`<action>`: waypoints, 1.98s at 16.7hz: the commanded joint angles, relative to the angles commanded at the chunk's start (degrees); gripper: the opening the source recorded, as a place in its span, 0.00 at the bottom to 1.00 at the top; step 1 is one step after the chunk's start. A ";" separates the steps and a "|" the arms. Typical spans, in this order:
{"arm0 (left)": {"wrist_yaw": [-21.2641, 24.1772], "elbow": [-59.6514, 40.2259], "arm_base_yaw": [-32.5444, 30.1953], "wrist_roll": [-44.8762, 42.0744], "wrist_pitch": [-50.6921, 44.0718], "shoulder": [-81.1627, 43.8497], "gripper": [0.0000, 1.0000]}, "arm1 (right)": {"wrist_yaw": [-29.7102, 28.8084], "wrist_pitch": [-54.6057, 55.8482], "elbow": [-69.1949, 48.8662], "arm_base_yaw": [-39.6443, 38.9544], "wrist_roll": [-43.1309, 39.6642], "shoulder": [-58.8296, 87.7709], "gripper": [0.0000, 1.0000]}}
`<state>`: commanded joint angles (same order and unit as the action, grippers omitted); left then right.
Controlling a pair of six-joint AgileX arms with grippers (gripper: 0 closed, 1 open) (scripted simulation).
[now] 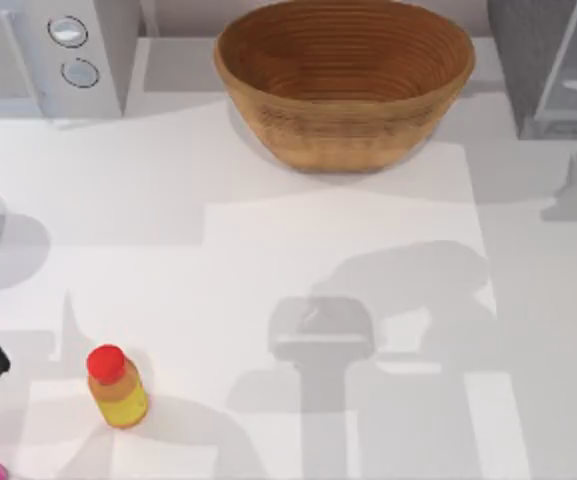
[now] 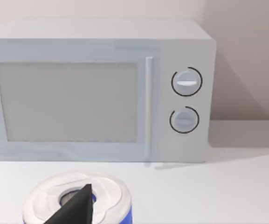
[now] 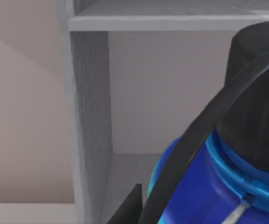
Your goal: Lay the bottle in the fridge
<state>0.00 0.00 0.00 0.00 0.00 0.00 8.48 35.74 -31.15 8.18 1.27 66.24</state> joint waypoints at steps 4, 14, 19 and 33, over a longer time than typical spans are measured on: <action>0.00 0.00 0.00 0.00 0.00 0.00 1.00 | 2.65 11.75 -10.26 2.98 -0.10 22.00 0.01; 0.00 0.00 0.00 0.00 0.00 0.00 1.00 | 6.21 28.77 -25.02 7.78 -0.41 54.30 0.01; 0.00 0.00 0.00 0.00 0.00 0.00 1.00 | 6.21 28.80 -24.87 7.53 -0.32 54.64 0.01; 0.00 0.00 0.00 0.00 0.00 0.00 1.00 | 3.23 15.10 -53.65 4.75 -0.43 69.73 0.01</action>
<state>0.00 0.00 0.00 0.00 0.00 0.00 11.71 50.84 -84.79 12.93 0.85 135.96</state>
